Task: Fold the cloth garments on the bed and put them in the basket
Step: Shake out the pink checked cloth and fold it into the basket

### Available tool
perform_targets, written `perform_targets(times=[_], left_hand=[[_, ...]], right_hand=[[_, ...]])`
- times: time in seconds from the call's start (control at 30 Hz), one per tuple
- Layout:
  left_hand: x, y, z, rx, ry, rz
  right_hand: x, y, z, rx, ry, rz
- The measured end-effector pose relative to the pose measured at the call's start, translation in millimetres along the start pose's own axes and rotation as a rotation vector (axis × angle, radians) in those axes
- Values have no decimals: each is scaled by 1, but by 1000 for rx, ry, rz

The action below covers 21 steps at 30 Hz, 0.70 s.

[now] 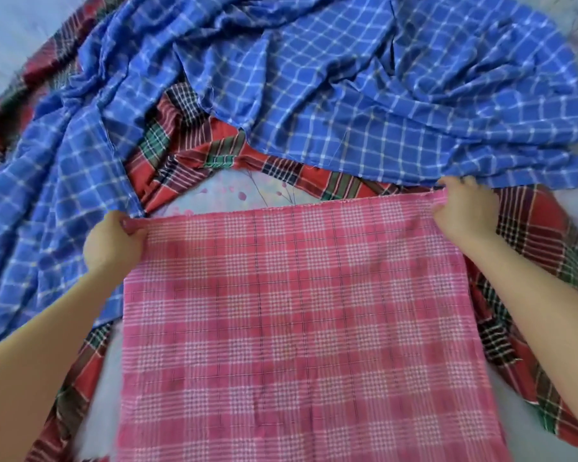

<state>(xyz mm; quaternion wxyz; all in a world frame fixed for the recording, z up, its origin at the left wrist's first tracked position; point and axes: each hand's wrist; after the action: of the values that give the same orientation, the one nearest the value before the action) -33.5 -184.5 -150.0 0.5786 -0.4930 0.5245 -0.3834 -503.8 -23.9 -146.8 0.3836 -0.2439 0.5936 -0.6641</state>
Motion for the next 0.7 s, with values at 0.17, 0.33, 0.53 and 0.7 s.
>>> perform_targets(times=[0.17, 0.33, 0.53, 0.7], left_hand=[[-79, 4, 33, -124, -136, -190], [-199, 33, 88, -180, -325, 48], [-306, 61, 153, -292, -463, 366], [-351, 62, 183, -438, -500, 606]], right_hand=[[-89, -9, -20, 199, 20, -168], [-233, 15, -66, 344, 270, 83], [-362, 26, -112, 522, 625, 277], [-399, 29, -136, 585, 718, 491]])
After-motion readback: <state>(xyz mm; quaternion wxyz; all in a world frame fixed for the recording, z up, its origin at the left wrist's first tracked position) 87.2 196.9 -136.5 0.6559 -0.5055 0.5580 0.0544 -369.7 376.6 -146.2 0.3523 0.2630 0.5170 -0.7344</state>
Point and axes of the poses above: each hand's wrist, its own x-axis towards the middle knuckle, its own y-axis out of the palm, z = x × y, and after that the axes turned 10 degrees about x, right-handed
